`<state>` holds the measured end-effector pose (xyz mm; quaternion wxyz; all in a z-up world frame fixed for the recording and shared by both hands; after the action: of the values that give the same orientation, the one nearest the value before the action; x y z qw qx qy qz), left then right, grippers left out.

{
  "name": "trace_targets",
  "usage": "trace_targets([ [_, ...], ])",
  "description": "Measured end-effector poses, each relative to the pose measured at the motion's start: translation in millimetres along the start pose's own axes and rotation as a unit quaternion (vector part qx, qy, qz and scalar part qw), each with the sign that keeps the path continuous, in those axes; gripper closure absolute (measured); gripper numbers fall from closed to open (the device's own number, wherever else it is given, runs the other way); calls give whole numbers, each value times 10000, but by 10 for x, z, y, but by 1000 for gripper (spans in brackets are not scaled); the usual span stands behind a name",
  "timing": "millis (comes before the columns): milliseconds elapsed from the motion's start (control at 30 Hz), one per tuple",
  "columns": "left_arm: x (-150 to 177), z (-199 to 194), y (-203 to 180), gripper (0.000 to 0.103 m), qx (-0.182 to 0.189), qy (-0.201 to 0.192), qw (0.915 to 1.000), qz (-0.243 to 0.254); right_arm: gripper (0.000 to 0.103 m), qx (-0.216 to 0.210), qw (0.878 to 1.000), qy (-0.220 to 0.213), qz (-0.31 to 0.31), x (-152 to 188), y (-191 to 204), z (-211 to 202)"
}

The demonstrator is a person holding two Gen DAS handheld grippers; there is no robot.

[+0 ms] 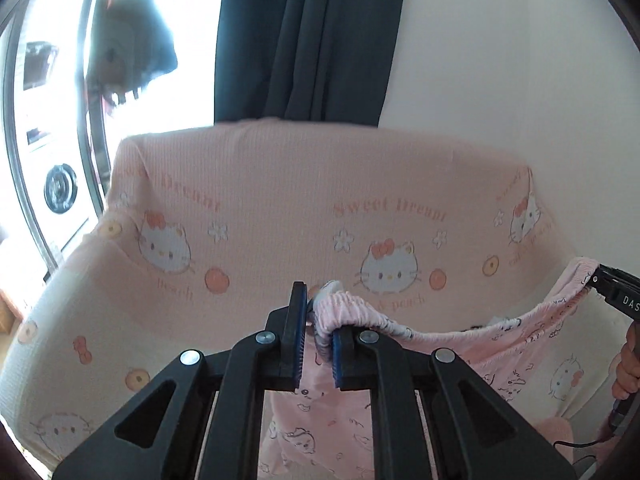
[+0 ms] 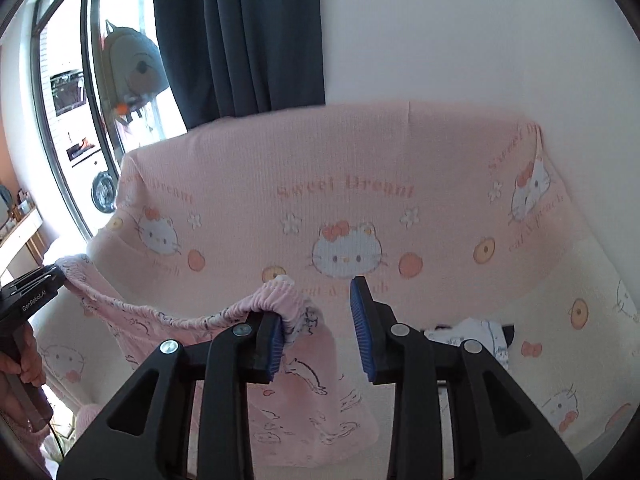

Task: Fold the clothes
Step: 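Lay the pants flat on the sofa and open both grippers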

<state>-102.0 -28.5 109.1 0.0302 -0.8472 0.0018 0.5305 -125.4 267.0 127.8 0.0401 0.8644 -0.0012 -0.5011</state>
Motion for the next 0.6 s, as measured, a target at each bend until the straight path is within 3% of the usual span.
trace_targets([
  [67,-189,-207,-11,92,50,-343,9993,142,72,48,9992,-392,10,-123,-4,-215],
  [133,-178,-295,24,92,133,-337,9993,36,66,96,9969,-784,21,-246,-8,-431],
  [200,106,-224,49,92,208,66,9997,-100,66,20,9969,-773,164,-93,-66,-500],
  [300,933,54,32,92,291,1152,9922,-388,66,65,9993,-88,369,643,-155,-326],
  [367,1650,321,-17,92,378,2006,9768,-654,66,222,9959,724,489,1313,-186,-37],
  [400,2033,494,-45,92,378,2503,9649,-700,67,215,9904,1233,588,1648,-194,151],
  [433,2427,682,-73,92,358,3025,9499,-707,70,127,9822,1741,699,1960,-193,329],
  [500,2890,867,-42,91,234,3604,9291,-794,71,-61,9602,2643,898,2544,-181,636],
  [600,3497,1091,25,90,25,4333,8963,-940,70,-135,9473,3100,796,2966,-88,811],
])
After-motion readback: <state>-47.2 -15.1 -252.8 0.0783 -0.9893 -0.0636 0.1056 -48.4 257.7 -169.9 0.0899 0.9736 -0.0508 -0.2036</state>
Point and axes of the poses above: each gripper's, at about its wrist camera, not at the fingertips, and z roughly the way its jaws point, y to its left, x to its underside, the point moved 3 cm from there along z, roughly the way its jaws point, and after that the axes turned 1 degree about -z, right-handed, at the moved point
